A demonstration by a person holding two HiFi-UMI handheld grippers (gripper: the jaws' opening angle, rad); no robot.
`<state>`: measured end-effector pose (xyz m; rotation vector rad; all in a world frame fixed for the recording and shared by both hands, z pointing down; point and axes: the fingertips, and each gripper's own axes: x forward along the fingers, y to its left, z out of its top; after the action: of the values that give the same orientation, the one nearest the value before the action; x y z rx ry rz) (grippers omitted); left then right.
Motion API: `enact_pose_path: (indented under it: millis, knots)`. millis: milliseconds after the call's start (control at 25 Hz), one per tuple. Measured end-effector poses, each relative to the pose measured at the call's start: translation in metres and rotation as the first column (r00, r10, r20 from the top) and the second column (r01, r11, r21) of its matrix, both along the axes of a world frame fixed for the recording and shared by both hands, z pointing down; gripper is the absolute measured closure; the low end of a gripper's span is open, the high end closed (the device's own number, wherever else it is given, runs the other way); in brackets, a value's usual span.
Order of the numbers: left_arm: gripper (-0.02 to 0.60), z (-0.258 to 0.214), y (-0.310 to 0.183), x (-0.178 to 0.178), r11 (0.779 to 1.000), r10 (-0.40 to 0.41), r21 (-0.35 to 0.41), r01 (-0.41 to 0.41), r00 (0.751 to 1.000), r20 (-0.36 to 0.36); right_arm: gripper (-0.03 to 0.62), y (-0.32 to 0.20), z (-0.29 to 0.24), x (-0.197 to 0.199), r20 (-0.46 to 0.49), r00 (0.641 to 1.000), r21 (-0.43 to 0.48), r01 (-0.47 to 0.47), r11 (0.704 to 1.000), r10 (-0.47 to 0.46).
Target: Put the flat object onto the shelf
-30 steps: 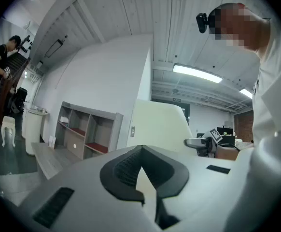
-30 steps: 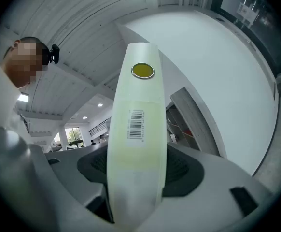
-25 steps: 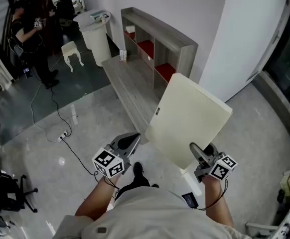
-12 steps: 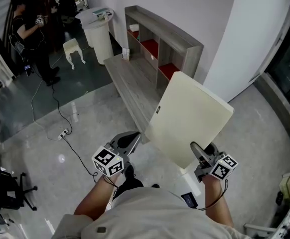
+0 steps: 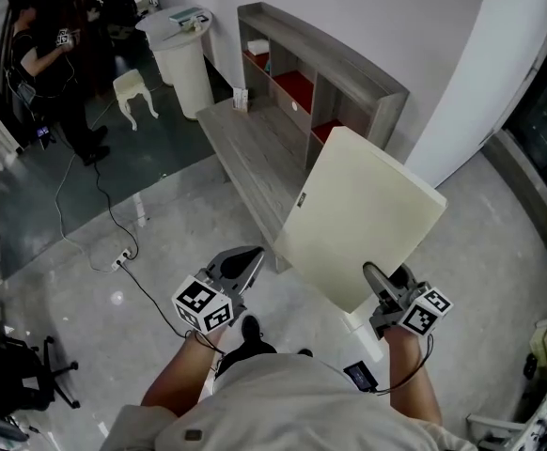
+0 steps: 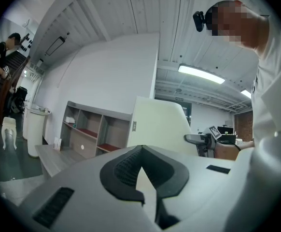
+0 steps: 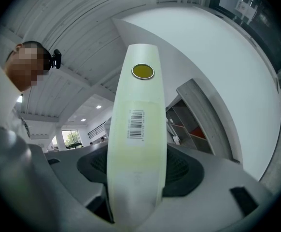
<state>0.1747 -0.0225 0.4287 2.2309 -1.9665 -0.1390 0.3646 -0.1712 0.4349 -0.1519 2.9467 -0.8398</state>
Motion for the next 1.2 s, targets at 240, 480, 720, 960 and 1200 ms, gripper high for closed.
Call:
enact_pose_path:
  millis: [240,480,720,960,1200]
  knots:
    - [0.566,0.007,-0.006,-0.071,0.999,0.045,-0.001,-0.045,0.999,-0.015,0.309,-0.003,0.0,-0.066,-0.012,0.999,0.017,-0.042,0.999,0.043]
    - [0.568,0.003,-0.008,-0.141,0.996,0.088,-0.005,-0.088,0.996,-0.023,0.309,-0.002,-0.005,-0.126,-0.017,0.995,0.012,-0.099,0.995,0.1]
    - [0.567,0.001,-0.01,-0.185,0.993,0.121,-0.006,-0.121,0.992,-0.023,0.31,0.0,-0.008,-0.169,-0.02,0.992,0.005,-0.125,0.992,0.125]
    - [0.567,0.006,-0.024,-0.21,0.992,0.129,-0.012,-0.129,0.991,-0.027,0.31,-0.009,-0.002,-0.195,-0.026,0.992,0.0,-0.121,0.993,0.121]
    - [0.566,0.013,-0.053,-0.234,0.991,0.128,-0.033,-0.128,0.992,-0.014,0.31,-0.037,0.006,-0.224,-0.013,0.995,-0.001,-0.103,0.995,0.103]
